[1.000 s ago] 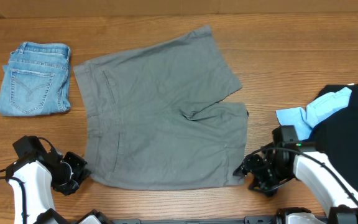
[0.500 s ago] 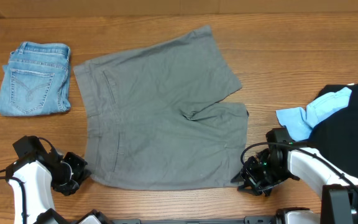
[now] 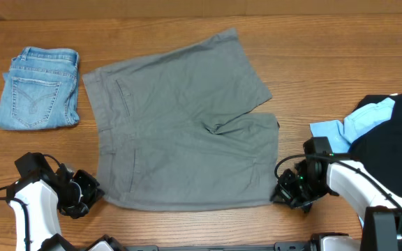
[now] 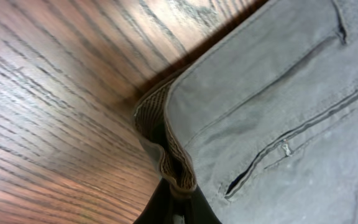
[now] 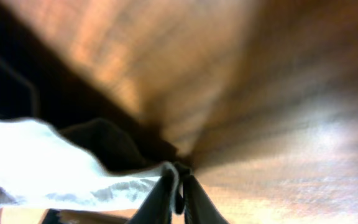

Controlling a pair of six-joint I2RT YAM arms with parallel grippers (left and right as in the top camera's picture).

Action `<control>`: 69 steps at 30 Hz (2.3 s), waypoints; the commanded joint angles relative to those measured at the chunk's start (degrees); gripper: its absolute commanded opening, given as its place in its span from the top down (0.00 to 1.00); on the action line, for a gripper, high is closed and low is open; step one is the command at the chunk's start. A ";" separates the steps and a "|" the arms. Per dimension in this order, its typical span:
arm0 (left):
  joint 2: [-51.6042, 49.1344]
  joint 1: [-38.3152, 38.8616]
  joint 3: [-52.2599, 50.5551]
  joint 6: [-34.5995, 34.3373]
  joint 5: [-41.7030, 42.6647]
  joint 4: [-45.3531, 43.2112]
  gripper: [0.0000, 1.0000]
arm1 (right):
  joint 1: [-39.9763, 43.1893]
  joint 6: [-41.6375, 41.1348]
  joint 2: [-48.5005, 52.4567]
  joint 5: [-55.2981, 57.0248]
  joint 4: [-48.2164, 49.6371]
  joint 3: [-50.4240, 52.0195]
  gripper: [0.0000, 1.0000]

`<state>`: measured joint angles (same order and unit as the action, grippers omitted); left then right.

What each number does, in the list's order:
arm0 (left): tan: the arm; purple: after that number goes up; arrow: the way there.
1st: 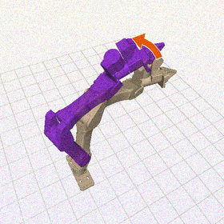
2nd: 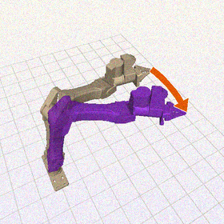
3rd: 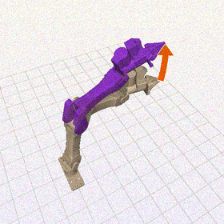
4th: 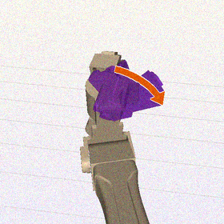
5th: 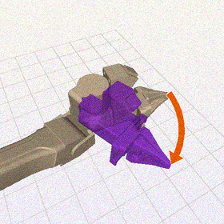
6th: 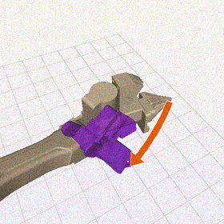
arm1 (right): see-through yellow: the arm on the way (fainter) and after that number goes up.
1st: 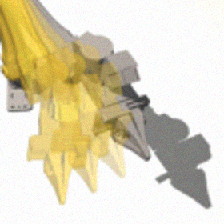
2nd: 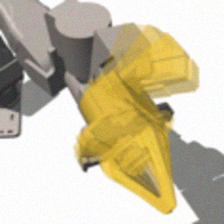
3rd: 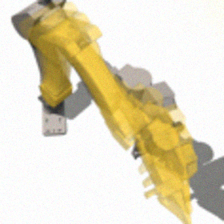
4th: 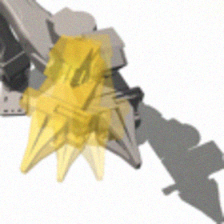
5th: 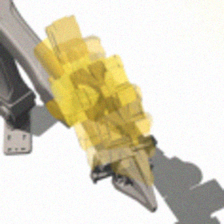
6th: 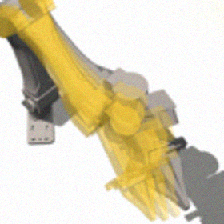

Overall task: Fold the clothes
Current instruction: 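Grasp the shorts' near left and right corners with both grippers, then lift the near edge with both grippers and fold it toward the far edge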

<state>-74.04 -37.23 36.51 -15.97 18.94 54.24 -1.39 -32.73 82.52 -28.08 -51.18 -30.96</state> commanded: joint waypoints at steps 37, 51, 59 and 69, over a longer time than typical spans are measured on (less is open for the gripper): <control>5.70 -0.24 3.54 6.60 3.15 2.91 0.96 | -0.48 0.79 -4.72 -0.90 1.70 2.62 0.89; 5.73 -0.24 5.57 6.86 8.35 1.97 0.96 | -0.42 1.25 -9.46 8.85 -7.48 -8.26 0.96; 9.07 -0.26 11.54 8.66 10.49 12.11 0.96 | -0.42 1.46 -17.09 15.26 -18.27 -18.64 0.96; 16.55 -0.24 13.20 6.95 5.99 18.80 0.96 | -0.42 0.87 -19.91 16.92 -17.44 -36.54 0.96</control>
<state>-59.92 -37.23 47.86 -9.02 28.69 73.28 -1.69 -31.48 62.52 -14.70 -71.35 -61.89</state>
